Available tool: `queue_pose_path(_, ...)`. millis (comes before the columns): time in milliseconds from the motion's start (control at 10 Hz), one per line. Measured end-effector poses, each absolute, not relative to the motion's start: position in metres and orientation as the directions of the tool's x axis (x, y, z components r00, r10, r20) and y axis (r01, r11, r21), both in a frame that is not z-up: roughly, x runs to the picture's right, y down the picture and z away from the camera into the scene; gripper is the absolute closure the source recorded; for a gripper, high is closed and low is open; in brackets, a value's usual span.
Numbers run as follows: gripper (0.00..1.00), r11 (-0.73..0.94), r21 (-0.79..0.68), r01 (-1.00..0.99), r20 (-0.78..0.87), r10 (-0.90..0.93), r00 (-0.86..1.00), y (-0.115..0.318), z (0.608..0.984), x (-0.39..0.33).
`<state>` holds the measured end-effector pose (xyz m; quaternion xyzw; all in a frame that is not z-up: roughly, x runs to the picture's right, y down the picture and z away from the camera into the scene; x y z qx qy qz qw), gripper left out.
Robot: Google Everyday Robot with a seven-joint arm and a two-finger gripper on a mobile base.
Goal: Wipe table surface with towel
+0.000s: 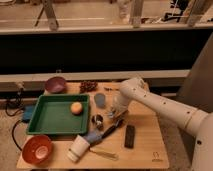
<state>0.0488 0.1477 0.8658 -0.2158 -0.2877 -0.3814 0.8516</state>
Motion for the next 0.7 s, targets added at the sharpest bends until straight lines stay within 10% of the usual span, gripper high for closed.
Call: queue_pose_path(700, 1.0, 0.594, -0.142, 0.792, 0.663, -0.537, 0.521, 0.161, 0.891, 0.043)
